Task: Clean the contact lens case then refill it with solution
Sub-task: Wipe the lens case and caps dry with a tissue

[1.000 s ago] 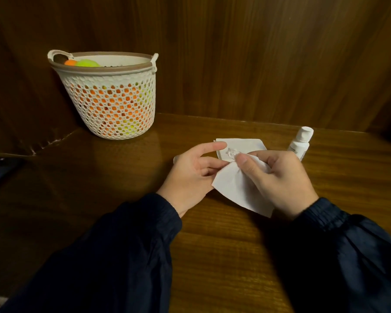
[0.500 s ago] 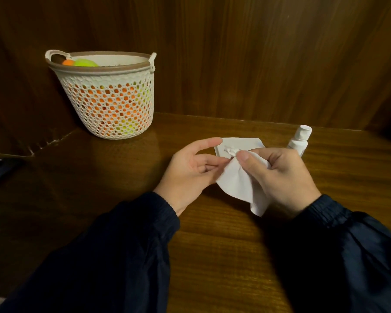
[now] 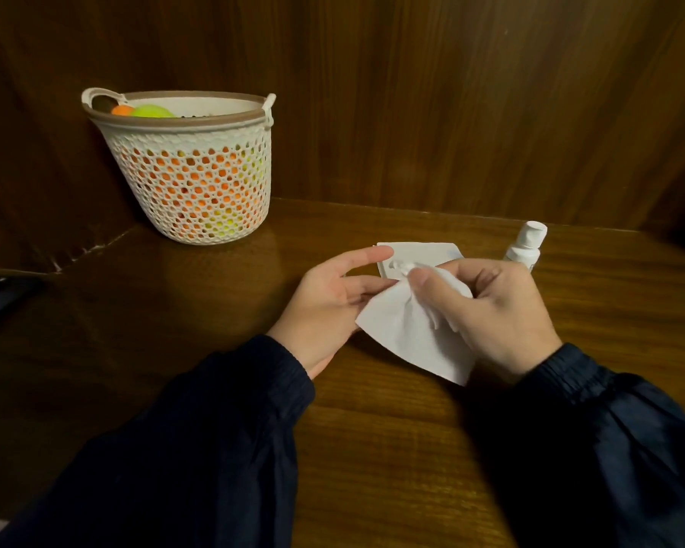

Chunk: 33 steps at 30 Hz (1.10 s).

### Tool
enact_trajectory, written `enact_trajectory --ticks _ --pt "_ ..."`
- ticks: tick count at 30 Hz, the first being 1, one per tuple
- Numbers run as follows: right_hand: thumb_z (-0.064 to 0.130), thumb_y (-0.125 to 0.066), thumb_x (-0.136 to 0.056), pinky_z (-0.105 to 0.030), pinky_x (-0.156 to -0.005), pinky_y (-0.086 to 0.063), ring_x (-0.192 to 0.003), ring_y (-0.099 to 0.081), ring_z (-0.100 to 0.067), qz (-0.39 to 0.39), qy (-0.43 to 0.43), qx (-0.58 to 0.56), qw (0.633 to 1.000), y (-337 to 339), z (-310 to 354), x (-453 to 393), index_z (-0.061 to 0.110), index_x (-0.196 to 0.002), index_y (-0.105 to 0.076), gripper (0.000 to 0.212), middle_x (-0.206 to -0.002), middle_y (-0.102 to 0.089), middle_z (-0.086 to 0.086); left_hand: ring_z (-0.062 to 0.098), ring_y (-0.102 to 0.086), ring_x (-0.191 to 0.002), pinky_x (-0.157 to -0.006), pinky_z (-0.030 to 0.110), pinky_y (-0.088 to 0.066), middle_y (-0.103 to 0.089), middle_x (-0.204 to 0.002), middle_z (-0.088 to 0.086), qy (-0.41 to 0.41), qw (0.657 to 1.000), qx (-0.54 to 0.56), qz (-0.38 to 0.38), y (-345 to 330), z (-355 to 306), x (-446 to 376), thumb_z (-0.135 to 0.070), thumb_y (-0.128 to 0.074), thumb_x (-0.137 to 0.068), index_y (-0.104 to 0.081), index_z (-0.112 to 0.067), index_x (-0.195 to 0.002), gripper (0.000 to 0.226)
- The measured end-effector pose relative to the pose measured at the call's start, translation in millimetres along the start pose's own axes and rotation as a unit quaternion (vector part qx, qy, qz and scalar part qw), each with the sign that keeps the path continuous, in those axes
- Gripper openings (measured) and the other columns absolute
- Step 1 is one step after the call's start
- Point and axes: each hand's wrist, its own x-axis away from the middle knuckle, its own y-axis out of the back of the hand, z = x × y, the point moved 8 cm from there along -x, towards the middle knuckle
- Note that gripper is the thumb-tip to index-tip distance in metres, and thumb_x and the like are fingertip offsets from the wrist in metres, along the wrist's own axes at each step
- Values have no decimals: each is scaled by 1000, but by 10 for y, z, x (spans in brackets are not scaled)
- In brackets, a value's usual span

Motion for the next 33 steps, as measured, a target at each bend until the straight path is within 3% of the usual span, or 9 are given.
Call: enact_trajectory --ticks 4,6,8,11,14,20,26,31,33 --pt "47 -73 -97 -26 -61 -58 -75 -75 -12 2 -16 -31 999 10 -12 -12 30 -83 -84 24 -83 -81 5 17 -76 -112 -84 27 -63 -81 -117 3 -10 1000 25 -15 -5 -46 4 -26 -82 -72 -59 -28 -137 69" --pt "43 -70 -98 -31 -68 -63 -86 -78 -14 8 -27 -57 998 0 -26 -18 28 -92 -84 22 -93 -83 6 16 -74 -117 -93 33 -62 -79 -122 2 -10 999 21 -32 21 -51 1 -31 -83 -70 -63 -27 -135 68" --pt "43 -69 -97 -30 -70 -64 -89 -78 -17 9 -36 -79 996 -6 -43 -25 25 -96 -84 23 -96 -83 5 15 -72 -121 -104 40 -59 -78 -127 1 1 999 -4 -41 26 -27 -1 -27 -81 -83 -69 -18 -134 53" --pt "42 -69 -97 -18 -64 -59 -83 -76 -9 34 -32 -54 997 -65 -35 -15 26 -94 -83 22 -89 -82 8 18 -74 -118 -107 47 -57 -80 -121 2 18 998 -18 -52 44 23 17 -26 -70 -100 -75 -14 -128 31" --pt "45 -72 -96 -12 -57 -50 -70 -68 0 62 -14 10 998 -153 -31 11 28 -86 -83 23 -78 -78 11 22 -76 -114 -101 47 -60 -81 -118 4 12 998 -5 -65 86 5 27 -24 -63 -105 -76 -17 -126 26" --pt "49 -78 -90 -11 -63 -53 -85 -70 4 -30 15 -38 999 68 -2 -39 35 -93 -84 16 -90 -79 17 20 -77 -110 -79 33 -66 -81 -116 1 12 996 -1 -90 120 32 6 -18 -67 -102 -79 -20 -118 20" --pt "44 -85 -82 -19 -76 -60 -98 -73 -1 -21 38 -26 999 8 44 -4 34 -100 -82 20 -102 -80 20 15 -75 -116 -96 33 -62 -80 -121 -2 -36 998 -52 -19 11 2 -13 -4 -69 -100 -75 -16 -128 32" --pt "53 -85 -79 -23 -72 -60 -91 -69 -6 -47 55 80 994 38 79 8 42 -116 -74 40 -101 -73 21 12 -75 -115 -89 31 -64 -80 -121 -8 -31 997 -70 9 -51 33 -27 -3 -72 -97 -74 -32 -127 42" --pt "56 -82 -83 -23 -73 -59 -94 -68 -2 -36 61 109 991 15 75 1 43 -107 -76 27 -100 -73 27 12 -74 -117 -90 33 -64 -79 -125 -8 -31 997 -68 9 -34 33 -40 -4 -73 -97 -67 -29 -139 50"
